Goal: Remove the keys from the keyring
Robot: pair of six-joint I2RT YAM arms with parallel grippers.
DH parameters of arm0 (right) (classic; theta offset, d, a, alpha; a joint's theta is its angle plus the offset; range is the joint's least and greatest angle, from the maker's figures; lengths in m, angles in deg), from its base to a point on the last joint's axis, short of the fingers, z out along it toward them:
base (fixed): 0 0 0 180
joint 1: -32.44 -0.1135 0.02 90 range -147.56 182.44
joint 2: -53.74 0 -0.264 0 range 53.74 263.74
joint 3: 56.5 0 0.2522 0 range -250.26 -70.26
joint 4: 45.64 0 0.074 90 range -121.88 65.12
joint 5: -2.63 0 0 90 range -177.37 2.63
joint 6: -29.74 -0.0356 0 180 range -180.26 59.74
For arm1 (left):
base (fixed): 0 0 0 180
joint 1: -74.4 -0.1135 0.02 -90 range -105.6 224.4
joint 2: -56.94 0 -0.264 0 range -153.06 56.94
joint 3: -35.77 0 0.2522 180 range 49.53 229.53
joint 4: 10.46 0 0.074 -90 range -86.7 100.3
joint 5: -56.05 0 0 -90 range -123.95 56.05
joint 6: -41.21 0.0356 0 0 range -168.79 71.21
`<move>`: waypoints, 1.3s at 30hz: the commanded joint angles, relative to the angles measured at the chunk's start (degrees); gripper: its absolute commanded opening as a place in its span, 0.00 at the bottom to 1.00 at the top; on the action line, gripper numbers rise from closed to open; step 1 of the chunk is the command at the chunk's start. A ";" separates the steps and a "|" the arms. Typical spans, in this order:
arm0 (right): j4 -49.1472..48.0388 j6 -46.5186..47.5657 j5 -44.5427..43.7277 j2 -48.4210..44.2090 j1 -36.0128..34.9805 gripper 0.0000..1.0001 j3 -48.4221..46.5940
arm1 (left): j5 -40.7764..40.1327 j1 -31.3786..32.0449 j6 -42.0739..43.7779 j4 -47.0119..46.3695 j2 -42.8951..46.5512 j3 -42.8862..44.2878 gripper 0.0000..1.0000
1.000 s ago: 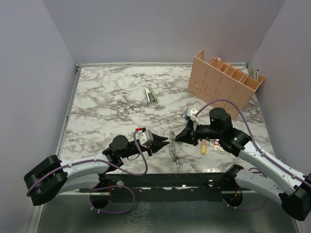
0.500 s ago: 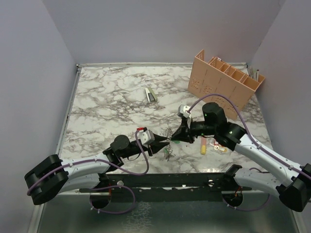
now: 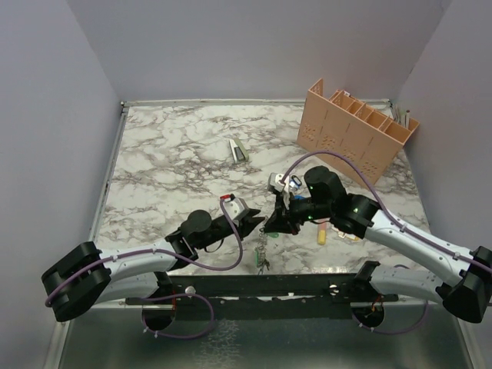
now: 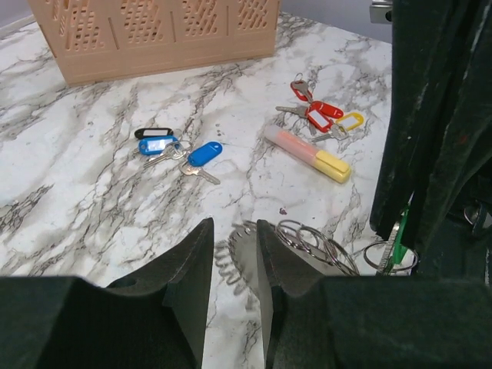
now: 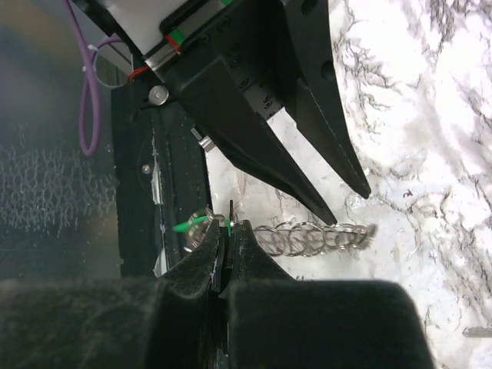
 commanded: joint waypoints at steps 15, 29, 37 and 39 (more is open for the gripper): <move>1.59 0.28 -15.60 -2.43 -0.59 0.00 0.27 | 5.73 -0.18 0.60 0.39 1.46 1.08 0.31; 2.16 3.53 -18.59 -1.08 -0.66 0.01 0.88 | 18.07 -0.10 1.62 -1.44 1.14 1.35 0.32; 1.87 5.76 -16.79 -0.81 -0.64 0.00 0.61 | 18.95 -0.03 1.18 -1.72 0.59 1.72 0.32; 2.27 6.67 -16.72 -0.88 -0.59 0.00 0.70 | 17.86 -0.07 1.18 -1.72 1.55 1.32 0.32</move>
